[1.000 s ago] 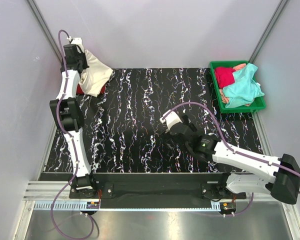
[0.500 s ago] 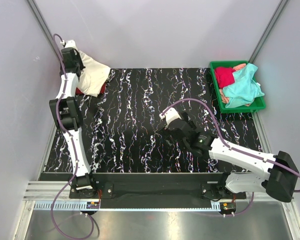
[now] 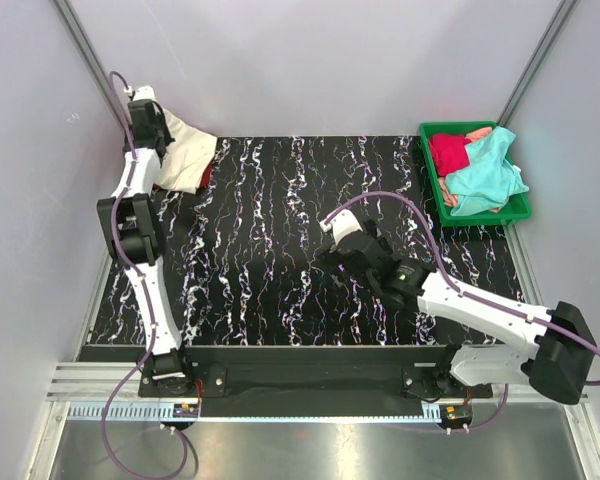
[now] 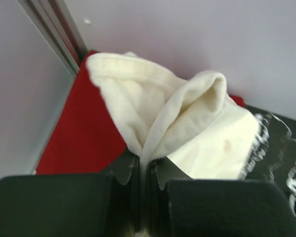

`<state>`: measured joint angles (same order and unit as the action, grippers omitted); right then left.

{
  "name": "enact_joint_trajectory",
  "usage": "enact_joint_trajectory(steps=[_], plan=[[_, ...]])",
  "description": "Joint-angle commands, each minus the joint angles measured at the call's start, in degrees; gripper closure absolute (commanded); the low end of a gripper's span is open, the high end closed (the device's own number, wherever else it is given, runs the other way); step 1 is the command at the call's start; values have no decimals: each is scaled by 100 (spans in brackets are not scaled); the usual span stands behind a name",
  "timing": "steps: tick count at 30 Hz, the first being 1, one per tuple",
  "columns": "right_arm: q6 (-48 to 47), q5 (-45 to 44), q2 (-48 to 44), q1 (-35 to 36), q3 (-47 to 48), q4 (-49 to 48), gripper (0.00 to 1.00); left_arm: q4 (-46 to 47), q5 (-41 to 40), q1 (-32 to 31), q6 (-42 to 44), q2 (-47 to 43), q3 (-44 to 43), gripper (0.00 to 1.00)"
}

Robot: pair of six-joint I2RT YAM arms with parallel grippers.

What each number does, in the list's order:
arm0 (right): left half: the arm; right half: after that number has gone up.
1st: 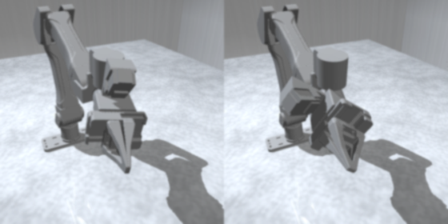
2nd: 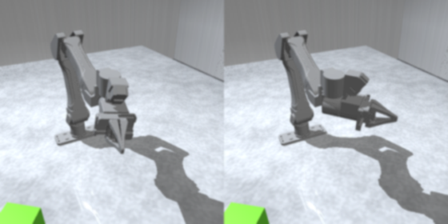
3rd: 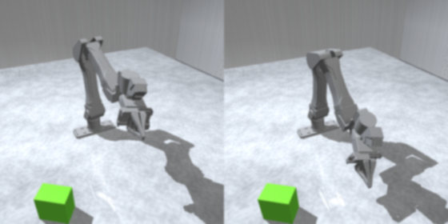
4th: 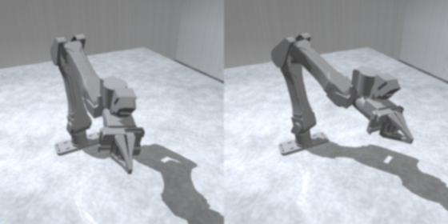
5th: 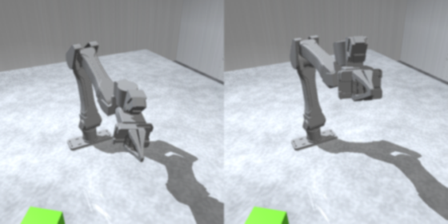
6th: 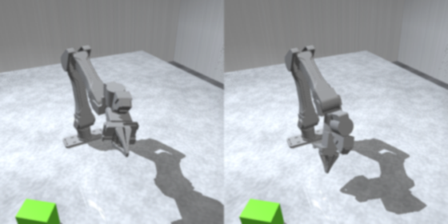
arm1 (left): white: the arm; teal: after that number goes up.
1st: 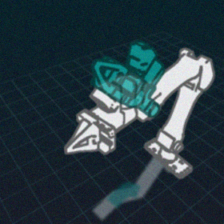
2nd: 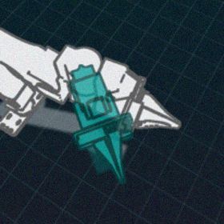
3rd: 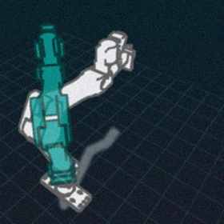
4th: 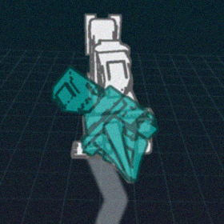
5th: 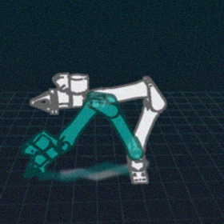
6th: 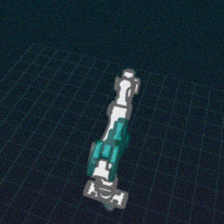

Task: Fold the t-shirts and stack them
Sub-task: Neatly place the folded tshirt to the corner

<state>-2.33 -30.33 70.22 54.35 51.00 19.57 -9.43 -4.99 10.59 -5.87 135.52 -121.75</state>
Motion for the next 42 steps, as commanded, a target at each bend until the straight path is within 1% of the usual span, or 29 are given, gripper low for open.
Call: enact_joint_trajectory(steps=[1,2,5,6,8,13,17,19,22,26,32,37,42], plan=[[198,106,-350,-47,25,-173,0,363,-255,-495,59,-1342,362,100],[363,141,-472,-47,-2,-156,0,267,-361,-679,77,-1466,459,100],[470,237,-771,-47,-134,-85,0,196,-651,-1022,200,-1862,784,100],[496,255,-842,-38,-187,-94,0,187,-678,-1024,209,-1950,846,100],[523,308,-991,-38,-266,-50,0,56,-783,-1304,218,-2082,855,100],[698,370,-1211,-38,-345,108,0,29,-758,-1472,-37,-2259,882,100],[707,352,-1230,-47,-381,47,0,-137,-705,-1472,-265,-2004,566,100],[699,369,-1186,-38,-354,29,0,-112,-661,-1463,-283,-1863,539,100],[699,370,-1063,-47,-302,-6,0,-59,-495,-1358,-309,-1696,513,100],[725,308,-878,-38,-275,-67,0,-15,-213,-1068,-476,-1485,512,100],[664,317,-448,-47,-12,-173,0,-146,-37,-1068,-564,-1195,144,100],[628,238,-342,-47,77,-226,0,-261,-98,-1076,-906,-1274,-24,100],[795,220,-351,-47,50,-217,0,-288,-204,-1393,-986,-1493,72,100]])
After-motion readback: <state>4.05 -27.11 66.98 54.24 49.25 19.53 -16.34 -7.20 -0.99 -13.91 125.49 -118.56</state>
